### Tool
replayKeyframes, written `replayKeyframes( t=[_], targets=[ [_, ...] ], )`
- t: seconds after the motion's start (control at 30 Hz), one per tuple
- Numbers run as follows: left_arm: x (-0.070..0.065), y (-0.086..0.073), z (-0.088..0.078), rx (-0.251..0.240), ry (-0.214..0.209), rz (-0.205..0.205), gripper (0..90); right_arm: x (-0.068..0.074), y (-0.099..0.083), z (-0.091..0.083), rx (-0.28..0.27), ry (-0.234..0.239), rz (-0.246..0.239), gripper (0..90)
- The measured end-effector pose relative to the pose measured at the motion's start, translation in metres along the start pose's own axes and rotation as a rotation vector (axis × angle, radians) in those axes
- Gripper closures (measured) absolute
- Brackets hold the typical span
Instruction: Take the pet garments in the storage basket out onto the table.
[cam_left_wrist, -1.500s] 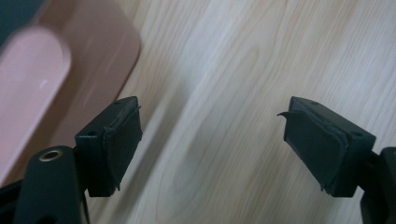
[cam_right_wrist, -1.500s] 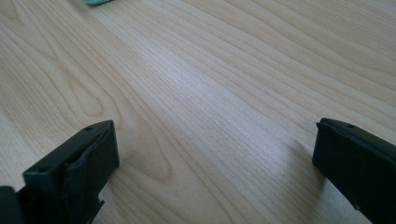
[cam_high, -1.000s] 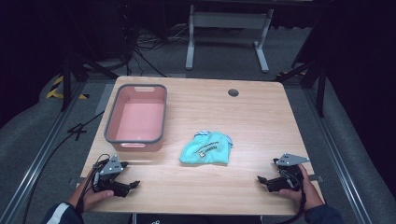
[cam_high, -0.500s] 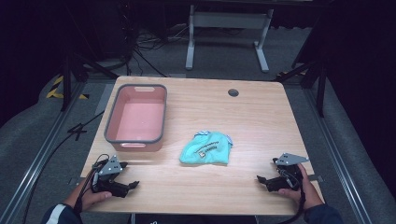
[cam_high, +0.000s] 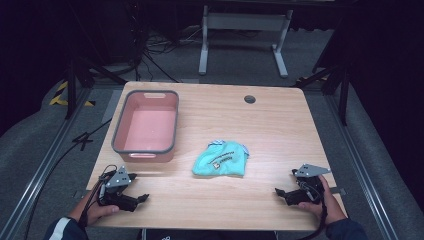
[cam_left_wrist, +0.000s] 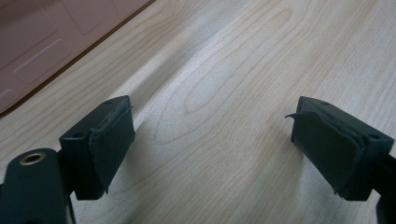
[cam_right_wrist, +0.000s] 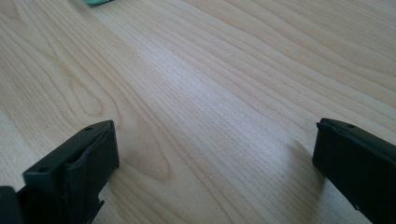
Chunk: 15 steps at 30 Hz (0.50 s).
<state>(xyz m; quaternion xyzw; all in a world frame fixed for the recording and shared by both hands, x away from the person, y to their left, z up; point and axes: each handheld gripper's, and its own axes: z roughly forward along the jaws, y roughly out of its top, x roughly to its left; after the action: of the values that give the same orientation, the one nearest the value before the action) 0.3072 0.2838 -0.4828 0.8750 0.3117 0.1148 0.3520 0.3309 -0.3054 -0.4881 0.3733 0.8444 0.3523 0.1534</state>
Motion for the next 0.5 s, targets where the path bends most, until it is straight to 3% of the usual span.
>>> replayKeyframes(
  t=[0.5],
  targets=[
    [0.0004,0.0004,0.0004,0.002,-0.003,0.001,13.0,-0.0001,-0.0001,0.0000,0.000,0.001,-0.001,0.6]
  ],
)
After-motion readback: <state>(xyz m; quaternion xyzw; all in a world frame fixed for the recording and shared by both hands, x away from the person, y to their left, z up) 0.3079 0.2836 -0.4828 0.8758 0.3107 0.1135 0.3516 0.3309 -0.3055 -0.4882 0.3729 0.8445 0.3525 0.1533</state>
